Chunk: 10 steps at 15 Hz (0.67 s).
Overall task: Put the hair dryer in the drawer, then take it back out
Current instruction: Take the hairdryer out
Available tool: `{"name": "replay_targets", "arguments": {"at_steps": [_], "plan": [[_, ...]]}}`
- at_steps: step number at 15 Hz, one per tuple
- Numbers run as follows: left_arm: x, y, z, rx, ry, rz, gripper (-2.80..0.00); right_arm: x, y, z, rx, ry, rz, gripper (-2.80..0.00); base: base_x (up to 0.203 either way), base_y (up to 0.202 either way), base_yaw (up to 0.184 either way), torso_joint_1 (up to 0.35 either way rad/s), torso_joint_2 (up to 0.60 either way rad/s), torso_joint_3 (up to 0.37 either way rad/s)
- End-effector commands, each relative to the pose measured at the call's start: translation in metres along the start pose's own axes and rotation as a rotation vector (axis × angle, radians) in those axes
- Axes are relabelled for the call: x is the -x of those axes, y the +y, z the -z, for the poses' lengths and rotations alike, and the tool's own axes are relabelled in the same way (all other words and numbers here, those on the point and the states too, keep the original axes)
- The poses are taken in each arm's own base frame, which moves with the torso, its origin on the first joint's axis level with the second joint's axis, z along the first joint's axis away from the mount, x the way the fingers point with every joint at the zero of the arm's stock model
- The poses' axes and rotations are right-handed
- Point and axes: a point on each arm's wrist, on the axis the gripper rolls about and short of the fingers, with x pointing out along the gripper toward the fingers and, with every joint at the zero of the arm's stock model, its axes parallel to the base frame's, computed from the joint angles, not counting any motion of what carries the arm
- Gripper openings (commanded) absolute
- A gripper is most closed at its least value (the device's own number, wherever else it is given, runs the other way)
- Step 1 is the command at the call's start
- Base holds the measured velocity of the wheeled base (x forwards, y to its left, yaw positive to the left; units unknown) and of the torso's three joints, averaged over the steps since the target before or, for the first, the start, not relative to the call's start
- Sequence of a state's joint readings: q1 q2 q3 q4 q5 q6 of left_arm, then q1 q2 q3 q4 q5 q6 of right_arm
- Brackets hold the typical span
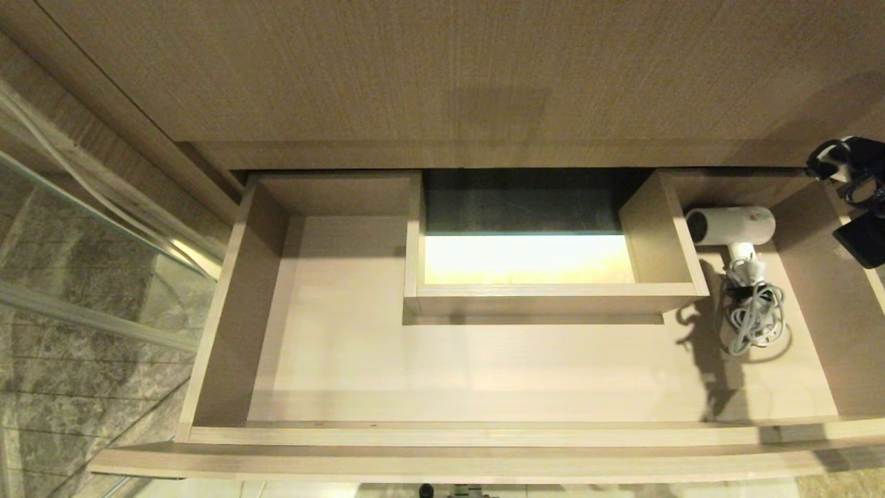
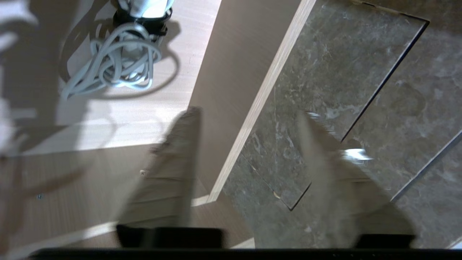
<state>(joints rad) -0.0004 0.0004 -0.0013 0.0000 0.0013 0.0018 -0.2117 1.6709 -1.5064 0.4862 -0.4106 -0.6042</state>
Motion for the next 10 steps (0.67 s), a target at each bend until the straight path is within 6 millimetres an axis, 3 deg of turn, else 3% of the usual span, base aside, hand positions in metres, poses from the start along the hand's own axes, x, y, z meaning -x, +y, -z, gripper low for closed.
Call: {"name": "replay_targets", "arguments": {"at_steps": [1,7,10], "plan": [[0.000,0.000,0.000,0.000,-0.001,-0.001,-2.80,-0.013,0.004,-0.004,-0.007,0.020,-0.010,-2.80,0.000,0.000,0.000,0.000,0.00,0.000],[0.000,0.000,0.000,0.000,-0.001,-0.001,-2.80,-0.044,0.015,-0.015,-0.051,0.025,-0.035,-2.80,0.000,0.000,0.000,0.000,0.00,0.000],[0.000,0.000,0.000,0.000,-0.001,0.000,-2.80,-0.066,0.022,-0.020,-0.210,0.059,-0.049,-2.80,0.000,0.000,0.000,0.000,0.00,0.000]]}}
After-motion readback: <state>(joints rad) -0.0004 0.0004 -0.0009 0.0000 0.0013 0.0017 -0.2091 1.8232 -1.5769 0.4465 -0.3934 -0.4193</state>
